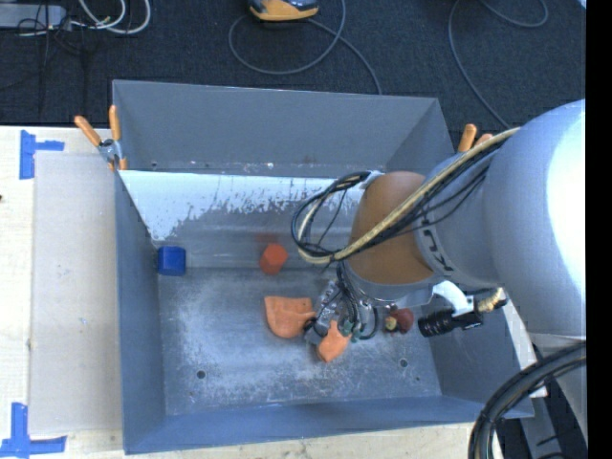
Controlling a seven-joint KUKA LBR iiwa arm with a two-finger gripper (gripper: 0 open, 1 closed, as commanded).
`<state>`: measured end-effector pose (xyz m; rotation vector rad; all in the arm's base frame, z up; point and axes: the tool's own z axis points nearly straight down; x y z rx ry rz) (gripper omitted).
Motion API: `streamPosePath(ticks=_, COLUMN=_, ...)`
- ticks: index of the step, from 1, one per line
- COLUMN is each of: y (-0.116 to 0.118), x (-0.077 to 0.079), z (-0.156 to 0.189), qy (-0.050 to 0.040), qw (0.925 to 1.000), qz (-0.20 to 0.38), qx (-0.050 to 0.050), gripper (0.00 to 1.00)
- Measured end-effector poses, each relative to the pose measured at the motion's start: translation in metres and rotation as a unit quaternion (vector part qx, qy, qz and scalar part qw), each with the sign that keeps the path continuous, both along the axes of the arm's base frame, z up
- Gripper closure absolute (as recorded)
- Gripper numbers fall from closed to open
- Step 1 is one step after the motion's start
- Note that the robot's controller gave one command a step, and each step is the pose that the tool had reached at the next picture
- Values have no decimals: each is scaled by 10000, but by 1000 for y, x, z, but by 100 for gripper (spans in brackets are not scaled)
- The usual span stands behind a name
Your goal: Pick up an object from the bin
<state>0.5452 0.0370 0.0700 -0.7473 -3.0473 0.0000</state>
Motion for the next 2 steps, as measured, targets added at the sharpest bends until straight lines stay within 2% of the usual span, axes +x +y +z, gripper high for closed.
streamPosePath(ticks=2, y=0, x=-1, z=2, qy=9, qw=10000, qz=2, qx=0, gripper=100)
